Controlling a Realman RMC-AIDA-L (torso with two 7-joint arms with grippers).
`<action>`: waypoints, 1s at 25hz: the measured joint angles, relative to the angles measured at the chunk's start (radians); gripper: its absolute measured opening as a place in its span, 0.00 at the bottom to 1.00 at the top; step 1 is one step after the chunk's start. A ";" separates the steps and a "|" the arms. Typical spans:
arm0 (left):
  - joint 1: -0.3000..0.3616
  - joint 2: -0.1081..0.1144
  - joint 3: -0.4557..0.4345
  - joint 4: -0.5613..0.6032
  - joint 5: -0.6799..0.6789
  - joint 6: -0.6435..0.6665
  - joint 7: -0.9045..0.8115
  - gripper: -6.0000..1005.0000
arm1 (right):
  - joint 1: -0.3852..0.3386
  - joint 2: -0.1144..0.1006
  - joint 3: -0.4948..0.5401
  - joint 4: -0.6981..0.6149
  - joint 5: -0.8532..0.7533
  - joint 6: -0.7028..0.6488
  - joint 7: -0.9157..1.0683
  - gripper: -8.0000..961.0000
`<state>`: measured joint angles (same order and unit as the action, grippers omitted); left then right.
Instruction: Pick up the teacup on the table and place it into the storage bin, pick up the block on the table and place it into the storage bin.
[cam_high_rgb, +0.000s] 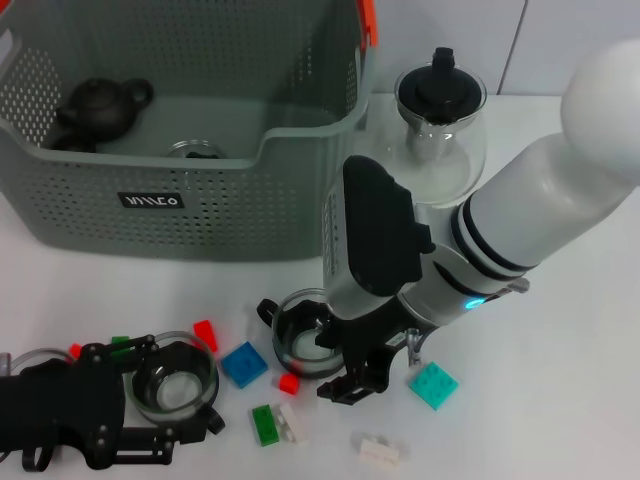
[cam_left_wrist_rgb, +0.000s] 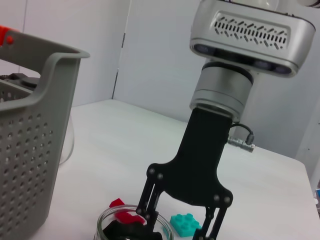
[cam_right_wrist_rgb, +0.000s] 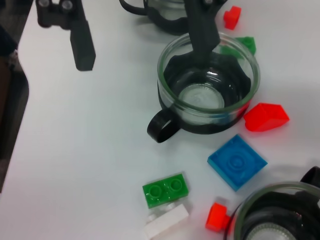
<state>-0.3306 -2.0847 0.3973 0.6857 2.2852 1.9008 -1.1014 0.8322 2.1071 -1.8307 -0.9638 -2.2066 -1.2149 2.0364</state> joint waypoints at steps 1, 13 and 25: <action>0.000 0.000 0.000 0.000 0.000 0.000 0.000 0.85 | -0.001 0.000 -0.004 0.000 0.000 0.005 0.000 0.62; -0.001 0.000 0.000 0.000 -0.001 0.000 -0.001 0.85 | -0.009 -0.003 -0.004 -0.004 0.000 0.009 -0.003 0.48; -0.001 0.000 0.000 0.000 -0.001 0.000 -0.003 0.85 | -0.060 -0.008 0.228 -0.173 0.020 -0.186 -0.024 0.07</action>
<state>-0.3318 -2.0846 0.3973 0.6857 2.2840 1.9007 -1.1047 0.7717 2.0992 -1.6023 -1.1371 -2.1867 -1.4011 2.0121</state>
